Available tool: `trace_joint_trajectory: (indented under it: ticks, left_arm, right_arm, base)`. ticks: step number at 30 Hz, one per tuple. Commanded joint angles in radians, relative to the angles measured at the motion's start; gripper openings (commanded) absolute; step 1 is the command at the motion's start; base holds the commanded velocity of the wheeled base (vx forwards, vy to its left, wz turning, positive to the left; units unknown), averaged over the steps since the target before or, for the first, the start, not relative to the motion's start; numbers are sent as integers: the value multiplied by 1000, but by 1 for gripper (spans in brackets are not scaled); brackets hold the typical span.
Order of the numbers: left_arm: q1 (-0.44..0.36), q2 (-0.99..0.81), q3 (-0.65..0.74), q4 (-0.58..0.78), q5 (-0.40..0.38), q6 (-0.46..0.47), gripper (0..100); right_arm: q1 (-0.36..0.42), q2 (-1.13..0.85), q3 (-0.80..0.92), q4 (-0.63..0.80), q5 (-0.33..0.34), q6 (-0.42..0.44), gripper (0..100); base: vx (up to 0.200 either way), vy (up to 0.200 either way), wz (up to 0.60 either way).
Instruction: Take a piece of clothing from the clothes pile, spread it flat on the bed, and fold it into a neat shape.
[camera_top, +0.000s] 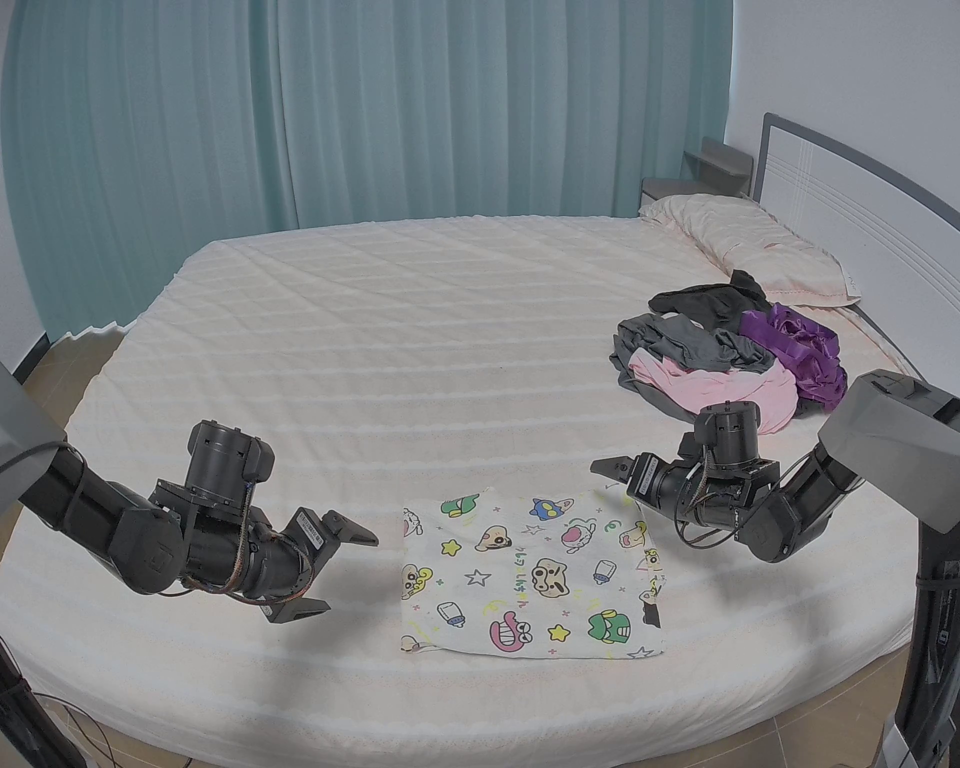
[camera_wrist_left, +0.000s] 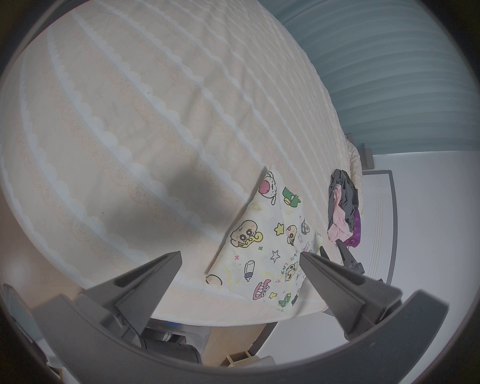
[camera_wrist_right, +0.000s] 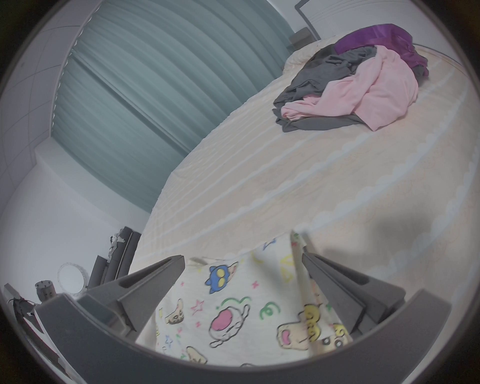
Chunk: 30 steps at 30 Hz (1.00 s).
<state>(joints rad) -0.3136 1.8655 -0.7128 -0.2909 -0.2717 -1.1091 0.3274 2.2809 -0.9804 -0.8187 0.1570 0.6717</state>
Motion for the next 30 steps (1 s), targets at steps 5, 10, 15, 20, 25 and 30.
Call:
trace_joint_trajectory:
  ticks: [5,10,15,20,25,30]
  left_arm:
    - [-1,1,-1,-1,0,0,100]
    - [1,1,-1,-1,0,2,100]
    - [1,1,-1,-1,0,2,100]
    - [1,0,-2,-2,0,2,100]
    - [-1,0,-1,-2,0,2,100]
    - [-1,1,-1,-2,0,2,100]
  right_arm:
    - [1,60,-34,-13,-4,3,100]
    - [15,69,-64,0,-5,3,100]
    - [19,104,-98,-2,-20,3,0]
    - [10,101,-103,-2,-37,3,0]
    - [-4,109,-103,-8,-42,5,0]
    - [-27,106,-99,-11,-42,6,0]
  base:
    - [0,0,0]
    - [0,0,0]
    - [0,0,0]
    - [0,0,0]
    - [0,0,0]
    - [0,0,0]
